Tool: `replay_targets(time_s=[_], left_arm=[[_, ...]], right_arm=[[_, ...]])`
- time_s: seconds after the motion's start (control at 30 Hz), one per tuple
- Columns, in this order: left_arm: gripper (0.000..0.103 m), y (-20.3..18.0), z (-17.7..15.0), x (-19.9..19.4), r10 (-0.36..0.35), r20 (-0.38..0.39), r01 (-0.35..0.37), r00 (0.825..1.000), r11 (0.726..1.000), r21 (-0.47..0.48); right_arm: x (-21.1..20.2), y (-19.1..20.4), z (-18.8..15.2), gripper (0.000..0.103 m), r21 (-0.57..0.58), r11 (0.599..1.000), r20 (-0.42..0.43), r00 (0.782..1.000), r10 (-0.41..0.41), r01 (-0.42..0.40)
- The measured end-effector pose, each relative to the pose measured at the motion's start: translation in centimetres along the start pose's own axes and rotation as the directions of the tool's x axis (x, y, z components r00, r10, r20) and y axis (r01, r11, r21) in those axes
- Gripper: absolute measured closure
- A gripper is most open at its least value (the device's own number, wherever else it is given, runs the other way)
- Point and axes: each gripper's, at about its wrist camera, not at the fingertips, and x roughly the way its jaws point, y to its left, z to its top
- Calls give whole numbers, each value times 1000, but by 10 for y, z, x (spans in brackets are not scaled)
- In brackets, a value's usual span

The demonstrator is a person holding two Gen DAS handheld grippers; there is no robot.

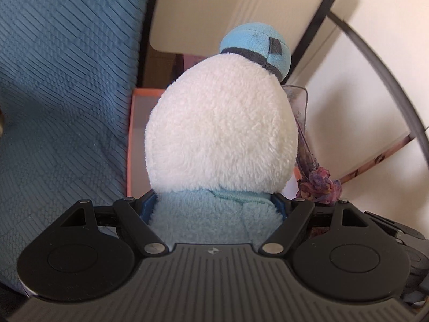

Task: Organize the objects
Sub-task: 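Carry the penguin with the left tool and bow with the right into the box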

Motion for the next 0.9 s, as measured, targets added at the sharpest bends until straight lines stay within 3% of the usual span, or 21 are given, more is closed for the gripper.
replay_targets(time_s=[0.33, 0.57, 0.6, 0.7, 0.77, 0.83, 0.9], left_arm=[[21, -6, -14, 49, 15, -84, -14, 996, 1000, 16], [20, -1, -9, 66, 30, -105, -30, 994, 1000, 1], [20, -1, -7, 67, 34, -109, -34, 993, 999, 5], [19, -1, -3, 71, 53, -137, -51, 989, 999, 19], [19, 0, -1, 71, 61, -158, -58, 985, 998, 22], [19, 0, 0, 69, 64, -172, -62, 983, 998, 20], [19, 0, 0, 64, 61, -162, -57, 985, 998, 28]], right_arm=[[41, -40, -18, 87, 54, 998, -76, 996, -40, 44], [60, -44, -14, 86, 59, 996, -94, 994, -62, 67], [61, -44, -13, 83, 58, 996, -89, 994, -66, 71], [61, -39, -13, 58, 67, 995, -94, 993, -65, 71], [57, -47, -11, 32, 84, 994, -87, 994, -61, 68], [49, -47, -8, 26, 85, 993, -70, 995, -76, 82], [42, -43, -2, 26, 84, 993, -56, 995, -78, 83]])
